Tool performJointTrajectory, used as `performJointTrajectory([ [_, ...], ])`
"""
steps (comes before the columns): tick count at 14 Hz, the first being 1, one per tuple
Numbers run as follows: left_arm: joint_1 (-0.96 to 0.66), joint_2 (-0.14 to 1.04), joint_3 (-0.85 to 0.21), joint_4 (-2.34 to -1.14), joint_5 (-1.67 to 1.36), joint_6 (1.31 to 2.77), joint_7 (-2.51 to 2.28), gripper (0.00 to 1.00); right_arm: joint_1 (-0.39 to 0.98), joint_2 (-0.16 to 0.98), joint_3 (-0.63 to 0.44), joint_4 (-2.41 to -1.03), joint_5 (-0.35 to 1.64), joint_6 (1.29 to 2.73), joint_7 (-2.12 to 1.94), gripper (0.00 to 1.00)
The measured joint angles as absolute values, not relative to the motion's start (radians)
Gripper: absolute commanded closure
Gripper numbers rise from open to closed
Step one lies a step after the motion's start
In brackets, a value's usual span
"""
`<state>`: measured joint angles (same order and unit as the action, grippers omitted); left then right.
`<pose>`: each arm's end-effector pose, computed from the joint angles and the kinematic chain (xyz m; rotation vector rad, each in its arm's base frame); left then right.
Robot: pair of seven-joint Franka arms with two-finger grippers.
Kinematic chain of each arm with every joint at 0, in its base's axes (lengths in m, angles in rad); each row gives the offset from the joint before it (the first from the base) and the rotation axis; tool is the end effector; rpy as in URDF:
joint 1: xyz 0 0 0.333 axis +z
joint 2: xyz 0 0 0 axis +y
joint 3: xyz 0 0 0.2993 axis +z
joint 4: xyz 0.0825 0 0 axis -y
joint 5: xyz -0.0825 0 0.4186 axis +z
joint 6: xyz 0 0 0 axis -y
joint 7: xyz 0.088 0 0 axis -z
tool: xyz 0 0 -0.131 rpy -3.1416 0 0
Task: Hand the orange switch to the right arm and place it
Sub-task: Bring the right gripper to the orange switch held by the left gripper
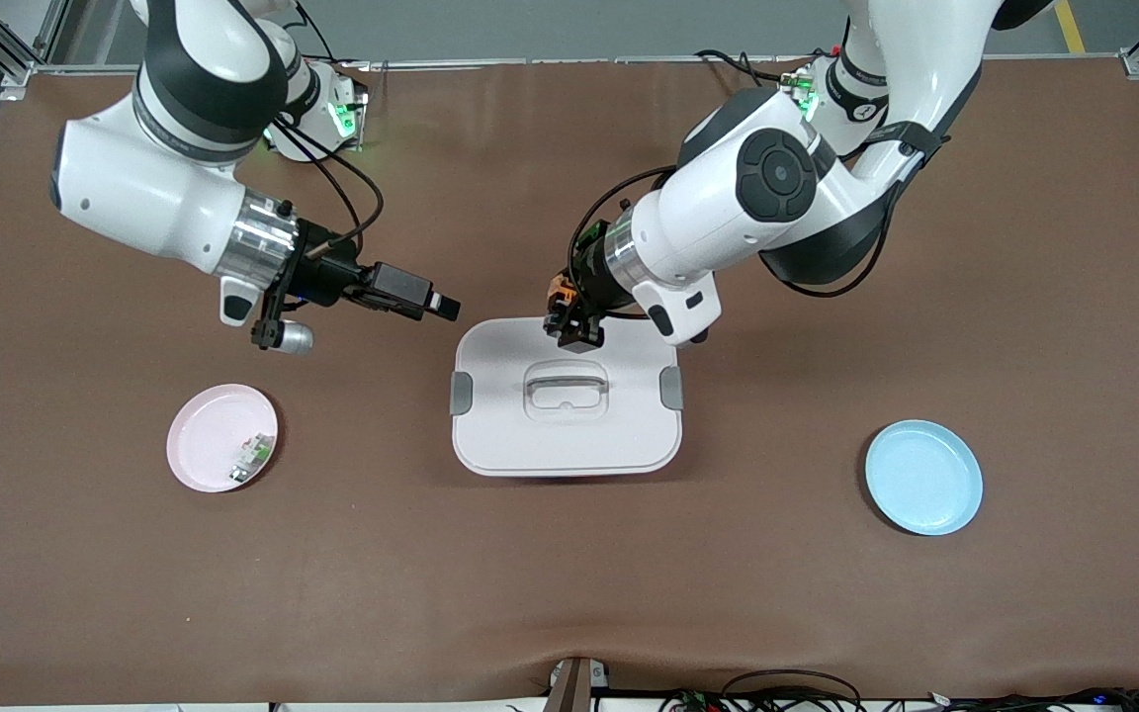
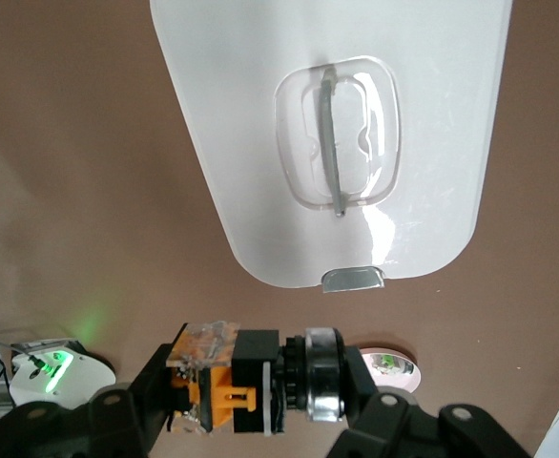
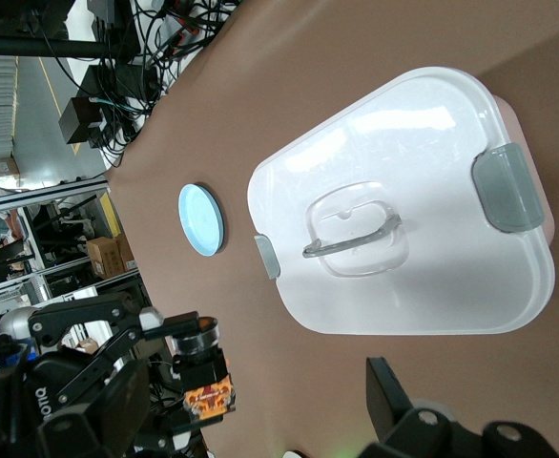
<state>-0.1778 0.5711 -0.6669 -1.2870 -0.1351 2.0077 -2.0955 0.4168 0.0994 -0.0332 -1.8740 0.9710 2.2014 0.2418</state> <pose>0.5676 -0.4964 0.4597 2.1017 1.8048 -0.6080 0.5894 0.2864 0.4483 -2.2439 0.4203 0.0711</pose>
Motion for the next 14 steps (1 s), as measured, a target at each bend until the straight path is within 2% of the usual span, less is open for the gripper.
performJointTrajectory([
  [4, -0.183, 0.577, -0.667, -1.285, -0.149, 2.008, -2.096, 1.00, 0.433, 0.124, -0.032, -1.869, 1.090, 2.202, 0.167, 0.00],
  [14, -0.216, 0.581, -0.667, -1.280, -0.149, 2.009, -2.126, 1.00, 0.545, 0.180, -0.031, -1.842, 1.153, 2.248, 0.165, 0.00],
])
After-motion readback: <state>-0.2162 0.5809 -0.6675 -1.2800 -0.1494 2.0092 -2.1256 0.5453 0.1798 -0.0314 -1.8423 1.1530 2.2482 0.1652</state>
